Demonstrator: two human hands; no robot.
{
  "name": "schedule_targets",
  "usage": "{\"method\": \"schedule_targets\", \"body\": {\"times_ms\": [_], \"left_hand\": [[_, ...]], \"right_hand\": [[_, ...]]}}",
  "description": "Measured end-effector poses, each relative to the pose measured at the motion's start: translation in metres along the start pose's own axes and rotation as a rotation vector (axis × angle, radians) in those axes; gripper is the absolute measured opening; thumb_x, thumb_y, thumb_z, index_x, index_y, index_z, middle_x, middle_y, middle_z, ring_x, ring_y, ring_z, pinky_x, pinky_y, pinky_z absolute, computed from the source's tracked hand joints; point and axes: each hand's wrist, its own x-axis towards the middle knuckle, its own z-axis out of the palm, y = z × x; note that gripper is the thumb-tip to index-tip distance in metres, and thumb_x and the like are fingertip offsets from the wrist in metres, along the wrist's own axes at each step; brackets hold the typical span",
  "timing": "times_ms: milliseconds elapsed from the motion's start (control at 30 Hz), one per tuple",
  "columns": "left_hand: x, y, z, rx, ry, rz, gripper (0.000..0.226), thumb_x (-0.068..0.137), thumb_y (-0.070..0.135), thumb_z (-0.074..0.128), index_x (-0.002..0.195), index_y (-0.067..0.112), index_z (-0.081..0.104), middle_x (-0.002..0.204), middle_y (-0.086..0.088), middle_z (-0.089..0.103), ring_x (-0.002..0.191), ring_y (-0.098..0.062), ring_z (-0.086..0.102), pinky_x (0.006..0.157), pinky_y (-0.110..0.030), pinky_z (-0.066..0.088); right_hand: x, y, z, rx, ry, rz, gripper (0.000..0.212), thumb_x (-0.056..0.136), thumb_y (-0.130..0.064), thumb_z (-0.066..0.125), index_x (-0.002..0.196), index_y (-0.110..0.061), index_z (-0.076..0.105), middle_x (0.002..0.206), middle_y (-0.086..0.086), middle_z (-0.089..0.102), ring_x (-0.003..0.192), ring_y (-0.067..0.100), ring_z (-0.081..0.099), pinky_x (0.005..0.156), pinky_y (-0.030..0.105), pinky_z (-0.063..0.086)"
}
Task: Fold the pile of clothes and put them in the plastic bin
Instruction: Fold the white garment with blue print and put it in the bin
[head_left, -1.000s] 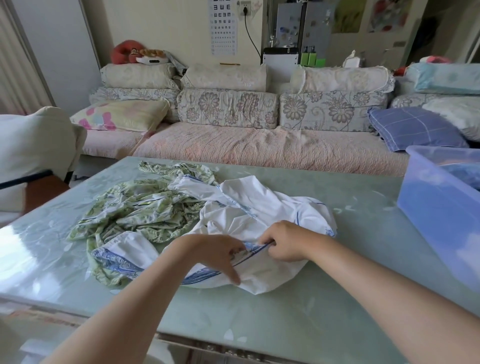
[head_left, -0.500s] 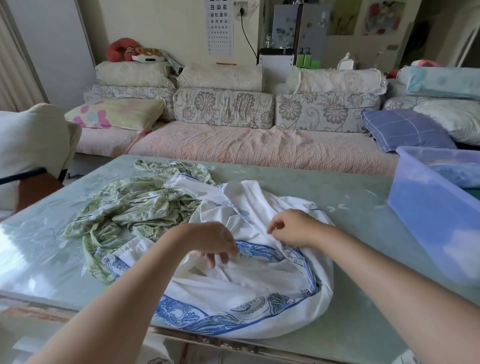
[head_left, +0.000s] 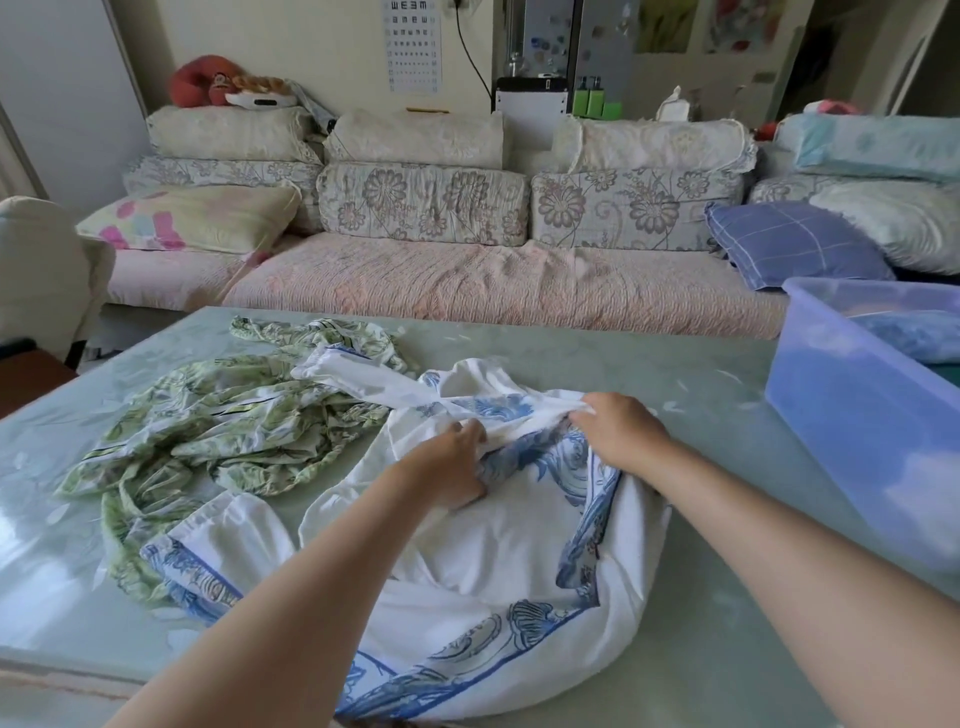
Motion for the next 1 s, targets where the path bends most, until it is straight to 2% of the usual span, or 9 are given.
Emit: {"method": "schedule_targets", "body": {"times_ms": [133,200,267,367,500,600,700,833,1000], "left_hand": [[0.006,0.011,-0.009,0.083,-0.128,0.007,0.065,0.089,0.008,0.046,0.149,0.027,0.031,0.130,-0.013,0.054,0.108,-0.028,0.056,0.081,-0.031,0.046],[0.009,0.014,-0.013,0.121,-0.170,0.001,0.065,0.087,0.007,0.046,0.149,0.023,0.035,0.136,-0.012,0.053,0.118,-0.028,0.055,0.087,-0.030,0.046],[0.010,0.016,-0.021,0.168,-0.219,-0.020,0.052,0.085,0.012,0.054,0.137,0.014,0.052,0.121,-0.011,0.061,0.103,-0.026,0.060,0.079,-0.029,0.048],[0.005,0.015,-0.036,0.311,-0.375,-0.113,0.039,0.082,0.036,0.070,0.108,0.009,0.064,0.080,-0.004,0.061,0.070,-0.021,0.057,0.073,-0.029,0.051],[-0.005,0.017,-0.046,0.152,-0.606,-0.283,0.051,0.084,0.060,0.065,0.089,0.010,0.057,0.075,-0.001,0.057,0.061,-0.015,0.059,0.074,-0.031,0.052],[0.010,0.025,-0.039,0.005,-0.287,-0.224,0.058,0.097,0.062,0.038,0.087,0.010,0.061,0.082,-0.003,0.060,0.074,-0.021,0.063,0.072,-0.032,0.046],[0.021,0.034,-0.018,0.022,0.181,-0.003,0.035,0.099,0.041,0.047,0.119,0.015,0.059,0.119,-0.007,0.059,0.108,-0.026,0.059,0.092,-0.041,0.050],[0.020,0.043,0.004,0.008,-0.091,0.233,0.062,0.098,0.016,0.050,0.151,0.039,0.027,0.144,-0.003,0.041,0.126,-0.029,0.045,0.103,-0.045,0.044],[0.035,0.031,-0.001,0.239,-0.101,0.112,0.029,0.098,0.012,0.050,0.123,0.014,0.064,0.108,-0.008,0.069,0.096,-0.024,0.064,0.080,-0.029,0.049]], "right_hand": [[0.002,0.034,-0.019,0.116,-0.014,0.132,0.052,0.088,-0.057,0.065,0.066,-0.015,0.044,0.065,0.004,0.045,0.062,0.023,0.049,0.056,0.034,0.024],[-0.001,0.043,-0.028,0.193,-0.021,0.178,0.055,0.090,-0.054,0.065,0.062,-0.016,0.035,0.060,0.002,0.033,0.054,0.020,0.036,0.053,0.034,0.018],[-0.003,0.052,-0.038,0.189,0.008,0.231,0.048,0.095,-0.044,0.062,0.062,-0.014,0.043,0.061,0.005,0.041,0.055,0.021,0.041,0.051,0.031,0.023],[-0.007,0.063,-0.048,-0.262,0.027,0.363,0.027,0.097,-0.031,0.052,0.106,-0.012,0.069,0.113,0.011,0.067,0.102,0.029,0.063,0.072,0.031,0.042],[-0.017,0.052,-0.046,-0.608,-0.114,0.399,0.048,0.089,-0.024,0.061,0.135,-0.015,0.053,0.138,0.009,0.052,0.124,0.029,0.054,0.092,0.039,0.048],[-0.009,0.043,-0.030,-0.405,-0.050,0.042,0.067,0.085,-0.010,0.060,0.147,-0.020,0.035,0.151,0.013,0.030,0.133,0.032,0.041,0.105,0.045,0.041],[-0.005,0.031,-0.017,-0.216,-0.109,-0.028,0.074,0.091,-0.016,0.052,0.155,-0.033,0.019,0.164,0.005,0.009,0.141,0.033,0.035,0.108,0.044,0.040],[-0.005,0.039,-0.007,-0.517,-0.177,-0.018,0.074,0.095,-0.015,0.052,0.155,-0.040,0.018,0.148,0.007,0.045,0.126,0.031,0.053,0.086,0.035,0.045],[-0.001,0.060,-0.030,-0.379,0.043,0.277,0.040,0.087,0.003,0.051,0.117,-0.016,0.071,0.113,0.011,0.070,0.101,0.033,0.067,0.072,0.032,0.047]]}}
